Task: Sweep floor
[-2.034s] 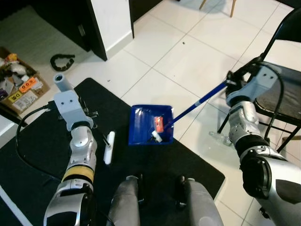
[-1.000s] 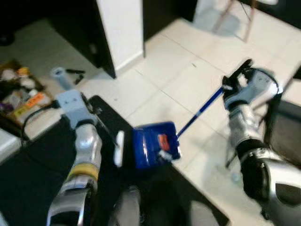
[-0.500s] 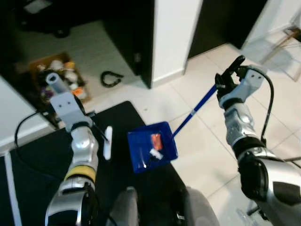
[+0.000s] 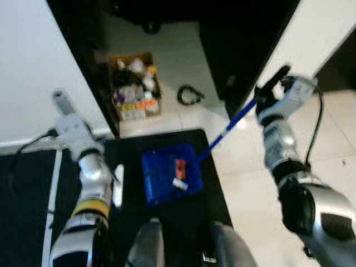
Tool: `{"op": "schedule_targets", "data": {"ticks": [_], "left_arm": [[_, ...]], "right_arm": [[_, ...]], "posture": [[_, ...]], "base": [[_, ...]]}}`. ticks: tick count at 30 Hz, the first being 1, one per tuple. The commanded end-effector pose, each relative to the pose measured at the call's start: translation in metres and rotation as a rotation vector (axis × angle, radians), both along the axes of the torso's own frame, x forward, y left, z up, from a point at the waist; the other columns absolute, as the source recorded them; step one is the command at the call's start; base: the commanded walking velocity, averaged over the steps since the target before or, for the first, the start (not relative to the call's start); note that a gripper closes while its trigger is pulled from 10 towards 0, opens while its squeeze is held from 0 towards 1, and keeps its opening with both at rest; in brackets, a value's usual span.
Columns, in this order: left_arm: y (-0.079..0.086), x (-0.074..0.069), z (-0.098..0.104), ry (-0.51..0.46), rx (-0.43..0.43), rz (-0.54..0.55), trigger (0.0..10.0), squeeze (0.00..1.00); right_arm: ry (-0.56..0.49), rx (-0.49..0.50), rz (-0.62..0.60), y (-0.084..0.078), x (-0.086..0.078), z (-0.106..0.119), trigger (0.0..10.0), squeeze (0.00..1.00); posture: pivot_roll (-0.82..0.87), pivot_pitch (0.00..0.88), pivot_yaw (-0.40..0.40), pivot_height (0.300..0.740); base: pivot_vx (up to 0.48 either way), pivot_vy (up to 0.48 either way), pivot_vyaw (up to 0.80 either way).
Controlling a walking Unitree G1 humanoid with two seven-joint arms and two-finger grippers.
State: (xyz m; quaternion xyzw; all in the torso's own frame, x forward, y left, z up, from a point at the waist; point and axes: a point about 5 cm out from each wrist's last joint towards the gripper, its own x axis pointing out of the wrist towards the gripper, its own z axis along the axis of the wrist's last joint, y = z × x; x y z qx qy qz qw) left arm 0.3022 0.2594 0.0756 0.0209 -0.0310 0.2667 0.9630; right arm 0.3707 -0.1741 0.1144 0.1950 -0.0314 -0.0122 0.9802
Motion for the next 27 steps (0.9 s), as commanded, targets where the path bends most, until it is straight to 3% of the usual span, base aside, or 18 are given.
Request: {"op": "schedule_targets", "data": {"ticks": [1, 12, 15, 20, 27], "left_arm": [[-0.002, 0.005, 0.006, -0.012, 0.012, -0.017, 10.0, 0.0], [0.0, 0.004, -0.002, 0.054, -0.001, 0.018, 10.0, 0.0], [0.002, -0.001, -0.014, 0.157, 0.039, 0.034, 10.0, 0.0], [0.0, -0.003, -0.015, 0.164, 0.117, -0.028, 10.0, 0.0], [-0.002, -0.004, -0.012, 0.099, 0.052, -0.043, 10.0, 0.0]], "right_arm": [[-0.018, 0.041, -0.071, -0.014, -0.001, 0.002, 10.0, 0.0], [0.019, 0.133, -0.176, -0.025, -0.004, -0.004, 10.0, 0.0], [0.014, 0.158, -0.22, -0.031, -0.005, -0.004, 10.0, 0.0], [-0.015, 0.166, -0.237, -0.039, -0.005, 0.001, 10.0, 0.0], [-0.087, 0.206, -0.283, -0.054, -0.005, 0.013, 10.0, 0.0]], "posture": [[0.06, 0.078, -0.049, 0.74], [0.07, 0.073, -0.043, 0.74], [0.06, 0.068, -0.033, 0.74], [0.06, 0.062, -0.031, 0.74], [0.06, 0.062, -0.03, 0.74]], "base": [[0.0, 0.0, 0.0], [0.0, 0.0, 0.0], [0.0, 0.0, 0.0], [0.0, 0.0, 0.0], [0.192, 0.0, 0.0]]}}
